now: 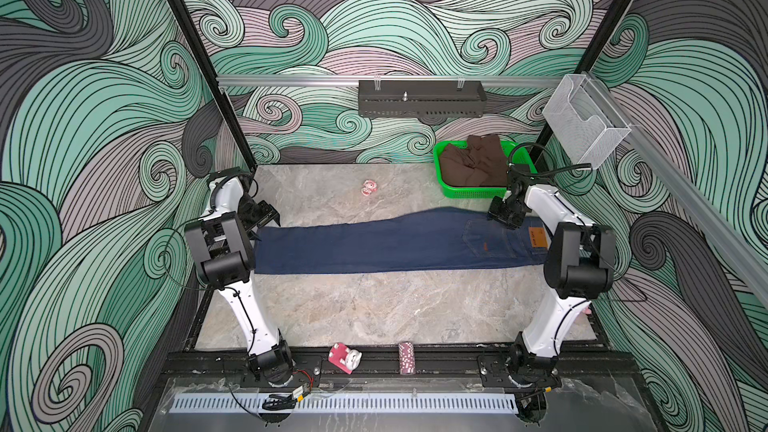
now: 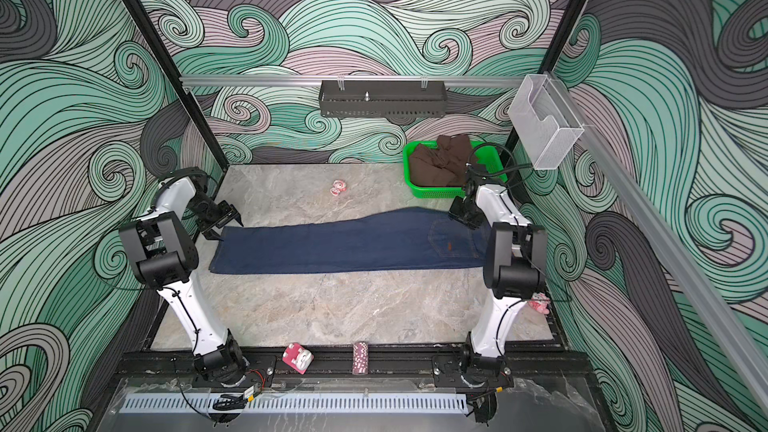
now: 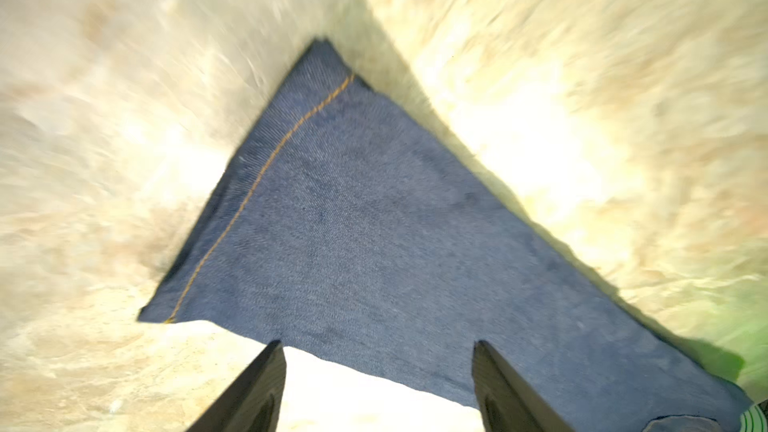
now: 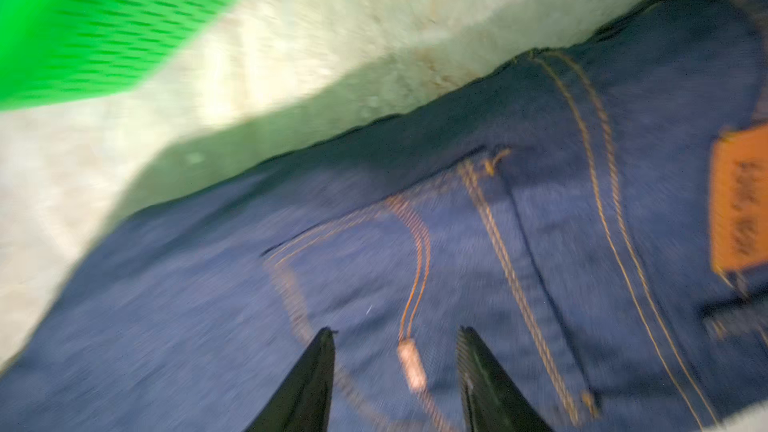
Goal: Fold and stack the trousers
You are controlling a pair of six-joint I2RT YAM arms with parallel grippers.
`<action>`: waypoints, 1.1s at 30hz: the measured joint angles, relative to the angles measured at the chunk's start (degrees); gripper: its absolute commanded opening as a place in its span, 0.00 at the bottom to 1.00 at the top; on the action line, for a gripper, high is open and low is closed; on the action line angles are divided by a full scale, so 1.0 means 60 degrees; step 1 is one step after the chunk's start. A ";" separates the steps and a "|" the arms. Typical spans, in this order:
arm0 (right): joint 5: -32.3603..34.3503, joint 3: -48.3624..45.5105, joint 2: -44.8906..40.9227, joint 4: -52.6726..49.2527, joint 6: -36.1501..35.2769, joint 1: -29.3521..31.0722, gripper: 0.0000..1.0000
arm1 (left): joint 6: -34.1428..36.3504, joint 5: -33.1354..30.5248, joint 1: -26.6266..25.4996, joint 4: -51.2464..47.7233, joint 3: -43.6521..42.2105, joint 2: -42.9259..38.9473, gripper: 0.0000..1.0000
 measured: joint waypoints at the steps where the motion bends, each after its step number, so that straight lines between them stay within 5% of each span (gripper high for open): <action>1: -0.0036 -0.0102 -0.0357 0.0000 0.0124 0.0189 0.50 | 0.0025 -0.0051 0.0051 0.0127 0.0044 -0.0106 0.74; 7: -0.0586 -0.1009 -0.1155 0.0284 0.0841 0.1934 0.49 | 0.0200 -0.0674 0.0299 0.0758 0.0047 -0.0208 0.74; 17: -0.1723 -0.2025 0.0062 0.1082 0.1971 0.4255 0.48 | 0.1424 -0.1734 0.0736 0.1789 -0.1188 -0.0342 0.71; 24: -0.1956 -0.1953 0.0776 0.1184 0.2091 0.4641 0.48 | 0.2310 -0.1949 0.0940 0.1810 -0.1242 -0.0164 0.68; 33: -0.1949 -0.1596 0.1075 0.1078 0.2098 0.4634 0.47 | 0.3020 -0.0878 0.0976 0.1770 -0.1220 0.0980 0.56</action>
